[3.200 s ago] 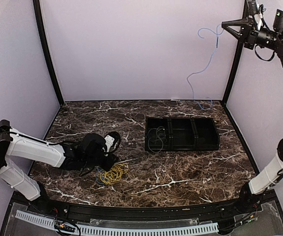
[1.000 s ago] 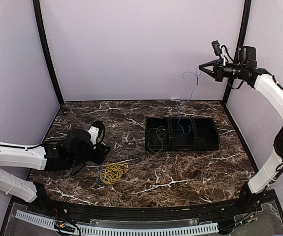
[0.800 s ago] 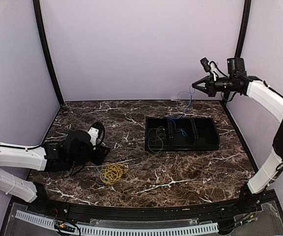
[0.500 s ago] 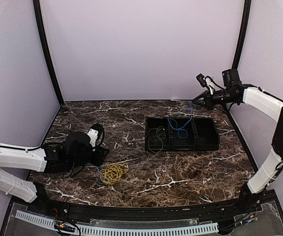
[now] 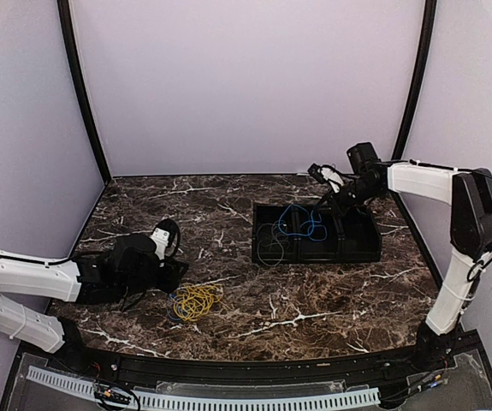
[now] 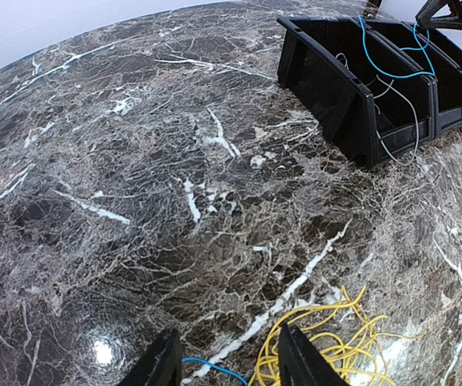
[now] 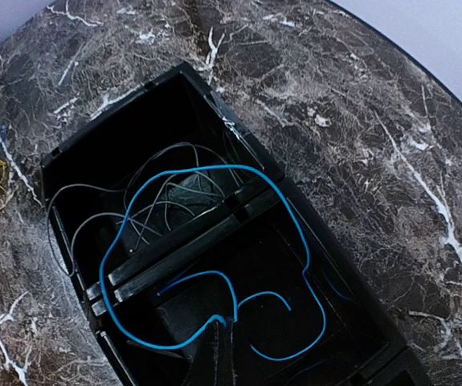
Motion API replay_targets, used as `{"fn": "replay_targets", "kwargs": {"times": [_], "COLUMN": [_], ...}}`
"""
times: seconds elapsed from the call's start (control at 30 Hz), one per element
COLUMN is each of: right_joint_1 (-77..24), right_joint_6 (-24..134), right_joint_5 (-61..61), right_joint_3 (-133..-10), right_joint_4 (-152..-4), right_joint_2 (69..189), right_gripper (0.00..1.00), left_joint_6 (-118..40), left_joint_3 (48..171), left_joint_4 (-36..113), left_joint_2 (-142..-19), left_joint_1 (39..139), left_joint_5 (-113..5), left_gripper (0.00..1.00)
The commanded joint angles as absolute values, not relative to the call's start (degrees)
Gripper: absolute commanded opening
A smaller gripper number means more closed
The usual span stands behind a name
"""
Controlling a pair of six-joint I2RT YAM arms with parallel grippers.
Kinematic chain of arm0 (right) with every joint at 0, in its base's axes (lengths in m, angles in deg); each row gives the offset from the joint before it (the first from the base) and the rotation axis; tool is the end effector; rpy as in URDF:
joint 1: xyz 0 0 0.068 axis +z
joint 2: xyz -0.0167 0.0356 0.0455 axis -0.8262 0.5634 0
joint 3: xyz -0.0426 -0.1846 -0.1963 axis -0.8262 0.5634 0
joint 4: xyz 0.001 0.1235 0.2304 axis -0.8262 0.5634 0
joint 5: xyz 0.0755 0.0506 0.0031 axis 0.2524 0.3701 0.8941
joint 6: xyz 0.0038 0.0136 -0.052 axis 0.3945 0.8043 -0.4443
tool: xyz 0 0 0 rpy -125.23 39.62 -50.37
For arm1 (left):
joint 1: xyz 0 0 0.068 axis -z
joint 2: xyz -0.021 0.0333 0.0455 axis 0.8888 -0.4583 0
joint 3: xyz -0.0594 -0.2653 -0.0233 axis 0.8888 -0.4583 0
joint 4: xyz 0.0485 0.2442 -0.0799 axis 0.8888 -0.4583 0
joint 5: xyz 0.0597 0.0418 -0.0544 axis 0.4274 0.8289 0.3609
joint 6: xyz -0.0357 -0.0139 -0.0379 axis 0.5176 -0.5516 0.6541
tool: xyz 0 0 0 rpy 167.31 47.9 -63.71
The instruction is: Untangle the cables
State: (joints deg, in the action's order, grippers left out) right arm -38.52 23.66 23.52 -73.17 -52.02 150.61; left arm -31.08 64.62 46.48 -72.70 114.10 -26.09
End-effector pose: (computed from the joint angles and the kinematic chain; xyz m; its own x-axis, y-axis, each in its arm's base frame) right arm 0.3663 0.1323 0.2387 -0.4537 -0.5146 -0.7276 -0.8182 0.5641 0.1112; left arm 0.1578 -0.1785 0.1905 -0.4823 0.1068 -0.8695 0.4235 0.8973 -0.1247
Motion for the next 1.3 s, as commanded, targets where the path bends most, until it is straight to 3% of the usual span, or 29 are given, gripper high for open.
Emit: {"fn": "replay_targets", "kwargs": {"times": [0.0, 0.63, 0.8, 1.0, 1.27], "right_joint_1": [-36.2, -34.0, -31.9, -31.1, -28.4], "right_joint_6": [23.8, 20.9, 20.3, 21.2, 23.9], "right_joint_5": [15.7, 2.5, -0.4, -1.5, 8.6], "right_joint_3": [-76.5, -76.8, -78.7, -82.0, -83.2], "right_joint_4": [-53.4, -51.4, -48.8, -45.8, -41.6], "right_joint_2": [154.5, 156.7, 155.8, 152.7, 151.4], "right_gripper": [0.00, 0.00, 0.22, 0.27, 0.36], "left_joint_6": [-30.2, -30.0, -29.8, -29.7, -29.4], "left_joint_3": [63.2, 62.8, 62.9, 62.3, 62.2], "left_joint_4": [47.4, 49.1, 48.7, 48.2, 49.2], "left_joint_2": [-71.5, -72.7, -72.3, -71.0, -71.5], "left_joint_1": [114.0, 114.1, 114.1, 114.1, 114.0], "left_joint_5": [-25.3, -25.6, -25.6, -25.2, -25.5], "left_gripper": [0.43, 0.43, 0.43, 0.43, 0.43]}}
